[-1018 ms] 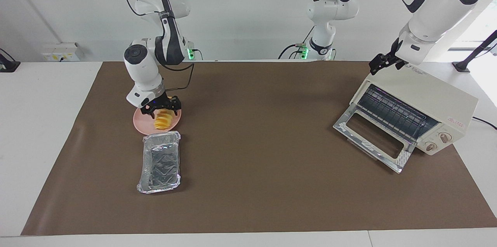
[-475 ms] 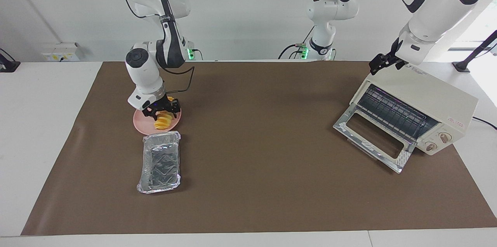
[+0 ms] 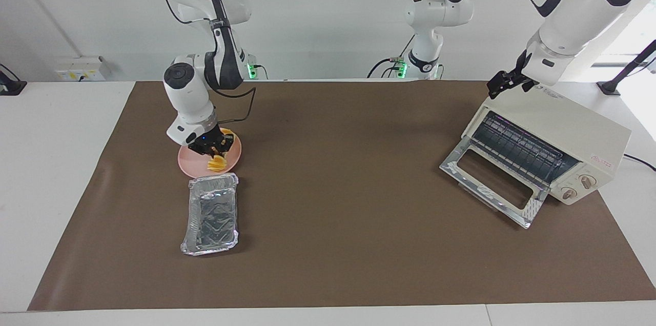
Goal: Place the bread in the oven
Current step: 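Reach the right gripper down and grasp the bread slices on the pink plate, then lift the bread with the right gripper and carry it over the foil tray, then lower the bread into the foil tray and open the right gripper, then grasp the foil tray edge with the right gripper and slide it toward the oven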
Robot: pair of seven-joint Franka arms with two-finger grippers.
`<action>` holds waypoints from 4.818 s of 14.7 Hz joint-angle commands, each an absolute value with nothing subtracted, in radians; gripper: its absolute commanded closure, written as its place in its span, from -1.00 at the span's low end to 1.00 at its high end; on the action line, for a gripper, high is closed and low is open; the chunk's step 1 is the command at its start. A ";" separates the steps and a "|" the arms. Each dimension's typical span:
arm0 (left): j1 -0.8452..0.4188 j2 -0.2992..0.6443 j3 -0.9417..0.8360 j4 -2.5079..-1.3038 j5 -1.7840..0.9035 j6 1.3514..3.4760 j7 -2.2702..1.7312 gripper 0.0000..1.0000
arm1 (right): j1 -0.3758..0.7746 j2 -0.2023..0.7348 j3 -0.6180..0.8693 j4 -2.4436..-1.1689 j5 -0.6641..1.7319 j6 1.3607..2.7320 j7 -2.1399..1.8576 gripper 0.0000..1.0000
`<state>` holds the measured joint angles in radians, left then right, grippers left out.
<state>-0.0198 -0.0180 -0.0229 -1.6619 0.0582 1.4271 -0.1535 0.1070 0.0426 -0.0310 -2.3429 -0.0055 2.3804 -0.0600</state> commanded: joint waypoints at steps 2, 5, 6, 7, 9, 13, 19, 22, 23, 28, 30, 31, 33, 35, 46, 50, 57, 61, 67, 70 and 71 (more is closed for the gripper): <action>-0.008 -0.035 -0.028 -1.666 0.043 1.417 -0.150 -1.00 | 0.098 0.049 -0.026 -2.171 -0.002 2.164 -0.072 1.00; -0.008 -0.035 -0.029 -1.666 0.043 1.417 -0.150 -1.00 | 0.086 0.090 -0.028 -1.977 -0.002 1.981 -0.100 1.00; -0.008 -0.035 -0.028 -1.664 0.043 1.417 -0.150 -1.00 | 0.078 0.118 -0.029 -1.909 -0.002 1.950 -0.126 1.00; -0.008 -0.035 -0.029 -1.666 0.043 1.417 -0.150 -1.00 | 0.075 0.145 -0.029 -1.848 -0.002 1.939 -0.162 1.00; -0.008 -0.035 -0.028 -1.666 0.043 1.417 -0.150 -1.00 | 0.061 0.179 -0.029 -1.764 -0.002 1.948 -0.236 1.00; -0.008 -0.035 -0.028 -1.666 0.043 1.417 -0.150 -1.00 | 0.066 0.316 -0.029 -1.588 -0.011 1.947 -0.299 1.00; -0.008 -0.035 -0.029 -1.666 0.043 1.417 -0.150 -1.00 | 0.095 0.586 -0.025 -1.352 -0.018 1.957 -0.299 1.00; -0.008 -0.035 -0.029 -1.666 0.043 1.417 -0.150 -1.00 | 0.097 0.624 -0.023 -1.356 -0.060 2.067 -0.299 1.00; -0.008 -0.035 -0.028 -1.666 0.043 1.417 -0.150 -1.00 | 0.103 0.620 -0.023 -1.380 -0.063 2.098 -0.299 1.00; -0.008 -0.035 -0.028 -1.666 0.043 1.417 -0.150 -1.00 | 0.114 0.606 -0.023 -1.460 -0.052 2.163 -0.287 1.00; -0.008 -0.035 -0.028 -1.666 0.043 1.417 -0.150 -1.00 | 0.112 0.601 -0.023 -1.471 -0.049 2.166 -0.282 1.00; -0.008 -0.035 -0.028 -1.666 0.043 1.417 -0.150 -1.00 | 0.112 0.600 -0.023 -1.476 -0.045 2.166 -0.266 -0.02; -0.008 -0.035 -0.028 -1.666 0.043 1.417 -0.150 -1.00 | 0.112 0.598 -0.023 -1.467 -0.044 2.146 -0.235 -1.00; -0.008 -0.035 -0.028 -1.666 0.043 1.417 -0.150 -1.00 | 0.104 0.592 -0.023 -1.451 -0.044 2.111 -0.235 -1.00; -0.008 -0.035 -0.029 -1.666 0.043 1.417 -0.150 -1.00 | 0.029 0.586 -0.026 -1.491 -0.054 2.193 -0.341 -1.00; -0.008 -0.035 -0.029 -1.664 0.043 1.417 -0.150 -1.00 | 0.026 0.557 -0.028 -1.600 -0.052 2.298 -0.341 -0.73; -0.008 -0.035 -0.028 -1.666 0.043 1.417 -0.150 -1.00 | 0.026 0.552 -0.026 -1.617 -0.048 2.301 -0.334 1.00; -0.008 -0.035 -0.029 -1.666 0.043 1.417 -0.150 -1.00 | 0.025 0.552 -0.025 -1.600 -0.046 2.267 -0.336 1.00; -0.008 -0.035 -0.028 -1.666 0.043 1.419 -0.150 -1.00 | 0.061 0.549 -0.021 -1.359 0.052 1.898 -0.324 1.00; -0.008 -0.035 -0.028 -1.666 0.043 1.417 -0.150 -1.00 | 0.153 0.517 -0.021 -1.302 0.066 1.818 -0.185 1.00; -0.008 -0.035 -0.029 -1.666 0.043 1.417 -0.150 -1.00 | 0.187 0.512 -0.020 -1.301 0.092 1.806 -0.137 1.00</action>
<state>-0.0198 -0.0180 -0.0229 -1.6619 0.0582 1.4271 -0.1535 0.1363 0.5181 -0.0226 -1.3241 0.0611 1.8457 -0.2231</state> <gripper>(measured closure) 0.000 0.982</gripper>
